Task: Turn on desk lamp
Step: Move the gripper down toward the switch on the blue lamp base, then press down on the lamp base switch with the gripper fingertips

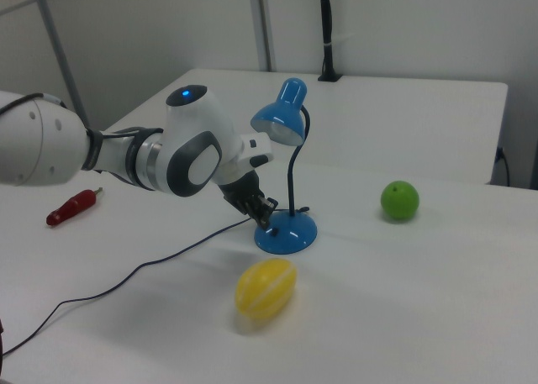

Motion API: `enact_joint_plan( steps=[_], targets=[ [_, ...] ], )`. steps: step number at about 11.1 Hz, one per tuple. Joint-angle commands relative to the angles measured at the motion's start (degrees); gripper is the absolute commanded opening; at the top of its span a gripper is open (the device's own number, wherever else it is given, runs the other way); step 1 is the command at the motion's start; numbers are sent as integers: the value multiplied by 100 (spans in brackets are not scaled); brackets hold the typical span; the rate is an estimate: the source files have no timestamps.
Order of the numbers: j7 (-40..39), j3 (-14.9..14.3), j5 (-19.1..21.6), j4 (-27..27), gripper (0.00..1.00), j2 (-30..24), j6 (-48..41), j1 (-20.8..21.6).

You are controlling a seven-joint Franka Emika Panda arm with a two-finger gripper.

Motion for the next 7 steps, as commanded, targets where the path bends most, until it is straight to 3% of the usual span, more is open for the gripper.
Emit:
enact_joint_plan(
  steps=[1, 7],
  targets=[
    [-120, -1, -44, 84, 0, 218, 490, -13],
    [-200, -10, -44, 375, 0, 588, 806, -13]
  ],
)
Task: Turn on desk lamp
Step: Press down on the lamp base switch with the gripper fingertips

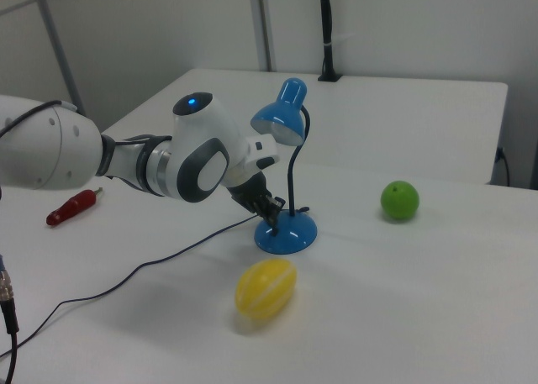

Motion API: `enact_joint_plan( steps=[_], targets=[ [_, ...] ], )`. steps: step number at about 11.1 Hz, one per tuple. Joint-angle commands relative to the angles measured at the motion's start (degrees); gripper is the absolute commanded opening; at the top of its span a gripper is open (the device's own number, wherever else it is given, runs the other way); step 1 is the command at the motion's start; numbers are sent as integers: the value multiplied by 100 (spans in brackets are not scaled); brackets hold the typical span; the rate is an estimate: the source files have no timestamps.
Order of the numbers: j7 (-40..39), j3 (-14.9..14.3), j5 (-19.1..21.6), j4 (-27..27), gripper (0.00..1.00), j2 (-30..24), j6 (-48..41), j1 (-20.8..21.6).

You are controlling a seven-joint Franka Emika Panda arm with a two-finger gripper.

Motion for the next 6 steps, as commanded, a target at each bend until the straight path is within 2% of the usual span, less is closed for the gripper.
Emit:
enact_joint_plan(
  steps=[1, 6],
  targets=[
    [-181, -10, -65, 101, 0, 194, 387, -12],
    [-375, -1, -74, 93, 0, 264, 370, -12]
  ],
)
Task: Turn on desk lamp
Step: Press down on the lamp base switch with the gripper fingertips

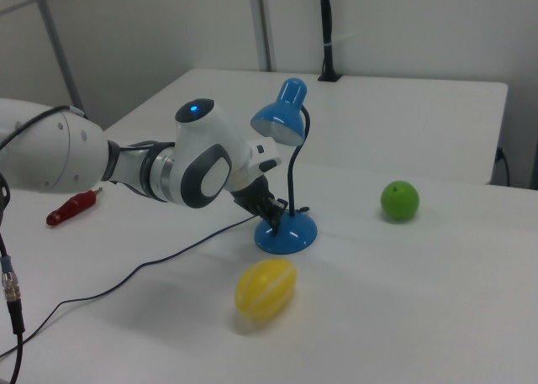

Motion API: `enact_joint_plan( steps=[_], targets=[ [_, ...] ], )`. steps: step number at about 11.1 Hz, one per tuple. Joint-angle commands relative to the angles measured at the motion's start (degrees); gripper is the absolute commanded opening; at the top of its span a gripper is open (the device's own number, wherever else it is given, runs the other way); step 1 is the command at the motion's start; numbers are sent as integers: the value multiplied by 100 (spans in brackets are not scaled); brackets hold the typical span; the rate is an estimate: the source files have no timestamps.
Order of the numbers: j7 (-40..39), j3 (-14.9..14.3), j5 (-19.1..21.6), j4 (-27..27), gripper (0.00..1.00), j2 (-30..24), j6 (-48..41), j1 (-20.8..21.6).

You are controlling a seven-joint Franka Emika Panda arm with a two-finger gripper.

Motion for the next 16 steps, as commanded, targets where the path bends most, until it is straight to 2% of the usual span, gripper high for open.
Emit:
enact_joint_plan(
  steps=[1, 11, 16],
  targets=[
    [-140, -1, -67, 49, 0, 116, 113, -3],
    [-149, -1, -119, 304, 0, 424, 139, -21],
    [-140, -1, -111, 304, 0, 406, 130, -12]
  ],
)
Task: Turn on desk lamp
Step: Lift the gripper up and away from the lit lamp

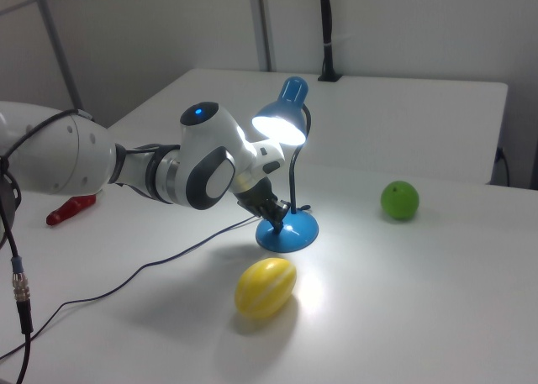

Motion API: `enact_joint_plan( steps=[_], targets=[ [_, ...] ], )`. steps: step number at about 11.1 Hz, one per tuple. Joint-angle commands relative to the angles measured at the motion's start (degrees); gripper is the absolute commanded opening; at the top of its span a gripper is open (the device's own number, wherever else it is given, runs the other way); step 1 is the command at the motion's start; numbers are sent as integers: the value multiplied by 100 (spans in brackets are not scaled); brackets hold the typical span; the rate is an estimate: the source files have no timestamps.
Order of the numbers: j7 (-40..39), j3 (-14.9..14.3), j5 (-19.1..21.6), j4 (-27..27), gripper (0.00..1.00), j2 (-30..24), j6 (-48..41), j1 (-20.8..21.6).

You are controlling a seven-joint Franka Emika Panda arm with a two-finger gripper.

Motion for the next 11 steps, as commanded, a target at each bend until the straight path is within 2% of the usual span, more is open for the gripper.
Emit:
enact_joint_plan(
  steps=[1, 3, 6, 11],
  targets=[
    [-77, -1, -87, 74, 0, 133, 100, -11],
    [-51, -1, -78, 48, 0, 10, 48, -11],
    [20, 16, -69, -382, 0, -393, -5, -3],
    [81, 60, -52, -383, 0, -1114, -1865, 103]
  ],
)
